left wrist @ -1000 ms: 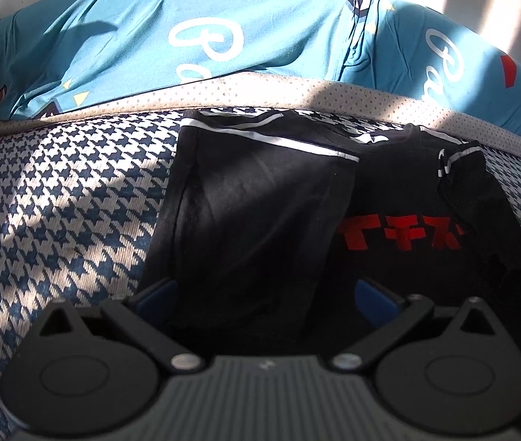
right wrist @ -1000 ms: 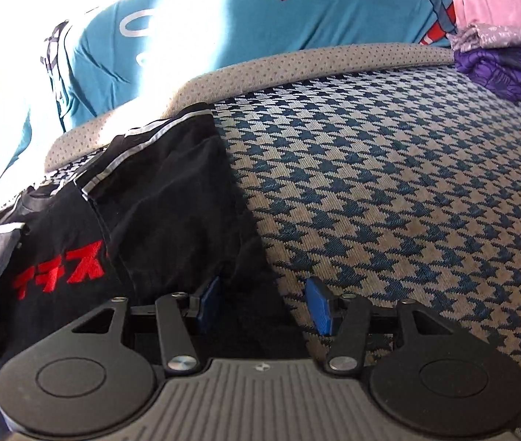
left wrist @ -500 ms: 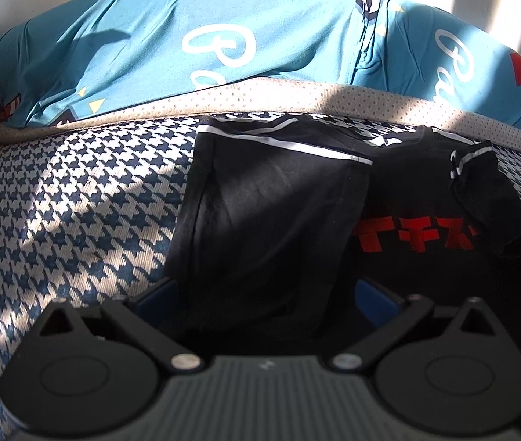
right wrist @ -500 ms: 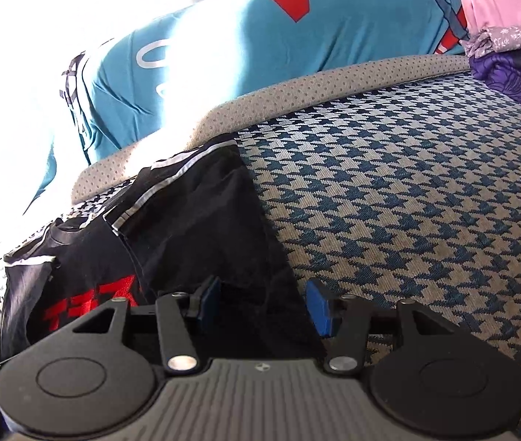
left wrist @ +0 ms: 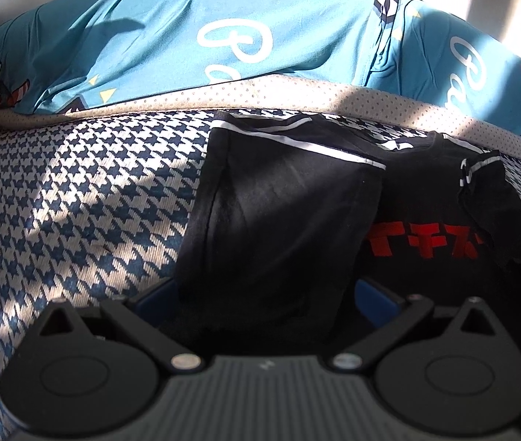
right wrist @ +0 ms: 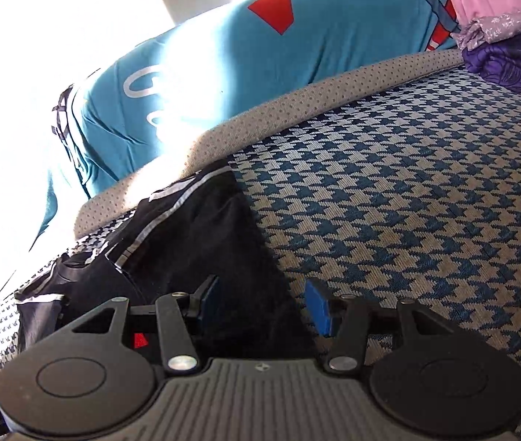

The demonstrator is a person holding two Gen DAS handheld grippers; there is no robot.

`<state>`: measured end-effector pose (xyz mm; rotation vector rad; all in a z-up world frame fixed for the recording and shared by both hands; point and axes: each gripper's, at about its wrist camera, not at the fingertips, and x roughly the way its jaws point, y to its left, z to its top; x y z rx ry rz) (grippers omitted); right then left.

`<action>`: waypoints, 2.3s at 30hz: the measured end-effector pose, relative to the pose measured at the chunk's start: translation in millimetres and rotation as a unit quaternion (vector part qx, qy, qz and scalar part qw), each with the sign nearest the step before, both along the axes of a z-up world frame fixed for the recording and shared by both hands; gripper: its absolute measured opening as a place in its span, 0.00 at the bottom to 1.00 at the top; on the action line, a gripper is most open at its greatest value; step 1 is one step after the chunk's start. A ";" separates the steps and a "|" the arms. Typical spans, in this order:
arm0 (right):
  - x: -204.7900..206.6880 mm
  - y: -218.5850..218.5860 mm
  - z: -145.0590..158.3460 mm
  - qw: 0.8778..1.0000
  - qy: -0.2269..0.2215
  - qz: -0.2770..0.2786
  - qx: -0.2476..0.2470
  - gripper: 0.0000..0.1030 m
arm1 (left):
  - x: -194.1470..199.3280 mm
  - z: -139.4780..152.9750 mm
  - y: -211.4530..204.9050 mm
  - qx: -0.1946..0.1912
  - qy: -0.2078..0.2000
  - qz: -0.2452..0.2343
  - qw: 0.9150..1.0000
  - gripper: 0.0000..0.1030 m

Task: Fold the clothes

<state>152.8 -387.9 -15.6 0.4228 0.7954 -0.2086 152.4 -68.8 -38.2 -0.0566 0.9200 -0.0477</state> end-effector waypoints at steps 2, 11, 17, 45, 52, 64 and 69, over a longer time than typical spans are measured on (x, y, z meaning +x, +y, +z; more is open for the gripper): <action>2.1 -1.0 -5.3 1.000 0.007 -0.006 -0.003 0.49 | -0.3 -0.1 1.1 -0.002 0.002 0.001 1.000 1.00; 4.1 13.5 -11.8 0.999 -0.007 0.032 -0.043 0.15 | -0.2 -2.1 4.4 -0.009 0.013 0.004 1.000 1.00; 0.4 18.1 -5.2 0.999 -0.026 0.030 -0.034 0.08 | -0.5 -1.9 8.3 -0.009 0.015 0.009 1.000 1.00; 3.2 -13.4 -8.6 0.997 -0.030 0.016 0.072 0.18 | 2.7 -5.4 7.7 -0.005 0.022 0.007 1.000 1.00; 6.1 -13.5 -10.4 0.994 -0.056 0.020 0.092 0.30 | 2.6 -5.6 8.3 -0.007 0.022 0.007 1.000 1.00; 9.8 8.5 -5.3 0.994 -0.079 0.019 0.074 0.10 | -2.1 -0.6 16.1 -0.013 0.022 0.009 1.000 1.00; 6.4 39.5 16.3 0.994 -0.101 0.035 0.001 0.10 | -6.1 1.6 25.8 -0.011 0.023 0.017 1.000 1.00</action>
